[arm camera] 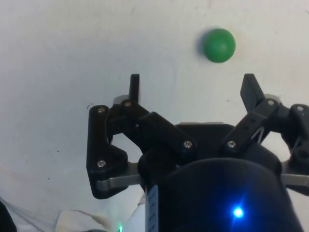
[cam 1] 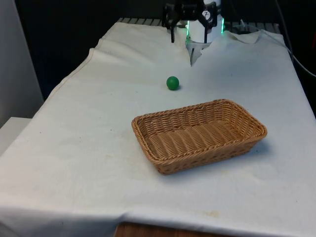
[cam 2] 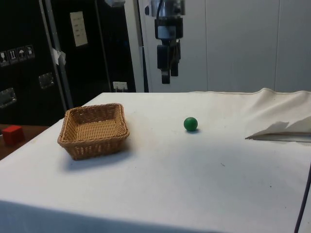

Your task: Pick up the ball and place it into the basket.

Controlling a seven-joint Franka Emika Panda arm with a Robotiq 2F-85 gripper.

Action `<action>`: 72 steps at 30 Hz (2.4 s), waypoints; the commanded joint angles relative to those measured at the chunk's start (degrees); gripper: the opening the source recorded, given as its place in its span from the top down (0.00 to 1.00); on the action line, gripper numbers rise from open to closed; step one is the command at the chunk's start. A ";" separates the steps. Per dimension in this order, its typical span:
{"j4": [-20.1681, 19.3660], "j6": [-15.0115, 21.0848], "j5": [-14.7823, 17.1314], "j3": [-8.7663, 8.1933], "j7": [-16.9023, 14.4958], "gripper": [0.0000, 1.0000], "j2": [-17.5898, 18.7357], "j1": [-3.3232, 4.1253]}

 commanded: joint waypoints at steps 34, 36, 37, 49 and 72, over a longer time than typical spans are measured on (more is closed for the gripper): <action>-6.93 13.92 16.50 -4.58 -20.28 0.00 7.05 0.40; -6.93 14.38 16.50 -4.47 -20.23 0.00 7.51 0.34; -6.99 15.24 16.27 -4.35 -20.11 0.00 8.31 0.34; -9.28 19.77 16.73 -4.01 -20.34 0.00 10.43 0.23; -8.48 22.69 21.08 -2.01 -22.00 0.00 16.33 -0.23</action>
